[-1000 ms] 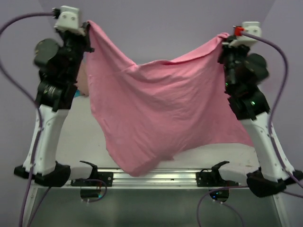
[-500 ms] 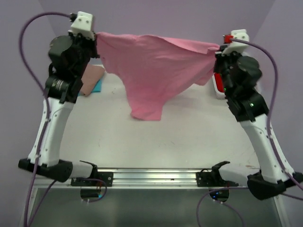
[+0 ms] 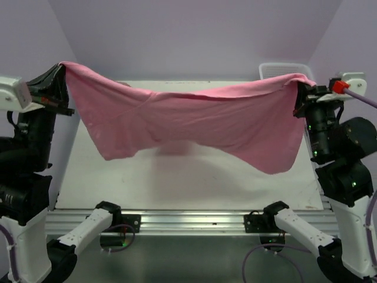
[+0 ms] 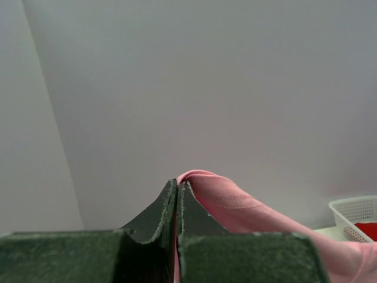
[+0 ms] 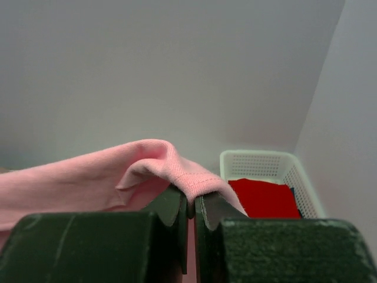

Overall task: Fold and stack the t-shirts
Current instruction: Flatten out the tshirt

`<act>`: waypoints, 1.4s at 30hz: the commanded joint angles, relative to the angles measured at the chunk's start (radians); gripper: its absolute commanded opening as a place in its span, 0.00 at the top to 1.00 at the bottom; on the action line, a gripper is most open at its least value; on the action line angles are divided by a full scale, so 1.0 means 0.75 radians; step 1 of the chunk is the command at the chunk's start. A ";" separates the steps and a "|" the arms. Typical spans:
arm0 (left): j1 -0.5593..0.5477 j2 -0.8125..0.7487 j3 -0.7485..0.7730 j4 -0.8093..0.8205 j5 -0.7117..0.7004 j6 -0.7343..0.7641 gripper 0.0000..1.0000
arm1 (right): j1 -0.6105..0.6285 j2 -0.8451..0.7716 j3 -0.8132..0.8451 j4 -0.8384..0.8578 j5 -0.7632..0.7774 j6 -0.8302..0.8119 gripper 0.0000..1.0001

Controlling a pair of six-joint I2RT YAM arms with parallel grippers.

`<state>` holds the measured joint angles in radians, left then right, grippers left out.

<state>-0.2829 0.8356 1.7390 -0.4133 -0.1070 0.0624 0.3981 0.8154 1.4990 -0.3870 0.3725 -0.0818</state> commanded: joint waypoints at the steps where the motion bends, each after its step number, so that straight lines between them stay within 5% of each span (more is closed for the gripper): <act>1: -0.001 0.241 0.038 -0.050 -0.041 -0.003 1.00 | -0.003 0.180 0.104 -0.050 0.088 0.017 1.00; 10: 0.062 0.891 0.270 0.023 0.009 0.003 1.00 | -0.050 0.869 0.449 -0.114 0.174 0.097 1.00; 17: 0.246 1.383 0.720 0.001 0.224 -0.126 1.00 | -0.118 1.444 1.078 -0.214 0.086 0.136 1.00; 19: 0.246 1.341 0.790 0.050 0.271 -0.132 1.00 | -0.118 1.439 1.110 -0.184 0.066 0.142 1.00; 21: 0.222 1.188 0.758 0.056 0.223 -0.049 1.00 | -0.101 1.175 0.842 0.061 0.049 0.128 1.00; 24: 0.150 0.837 0.397 0.180 0.084 0.060 1.00 | -0.054 0.853 0.256 0.483 0.082 0.036 1.00; 29: 0.040 0.408 -0.368 0.473 -0.076 0.058 1.00 | -0.046 0.596 -0.111 0.351 0.111 0.037 1.00; 34: 0.070 0.487 -0.810 0.624 -0.078 -0.058 1.00 | -0.048 0.802 -0.152 0.138 0.017 0.143 1.00; 42: 0.146 0.635 -1.132 0.680 0.040 -0.379 1.00 | -0.046 0.952 -0.354 0.078 -0.136 0.301 1.00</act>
<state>-0.1810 1.3998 0.9138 0.0597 -0.1112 -0.0914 0.3637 1.5867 1.2823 -0.2703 0.3317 0.0593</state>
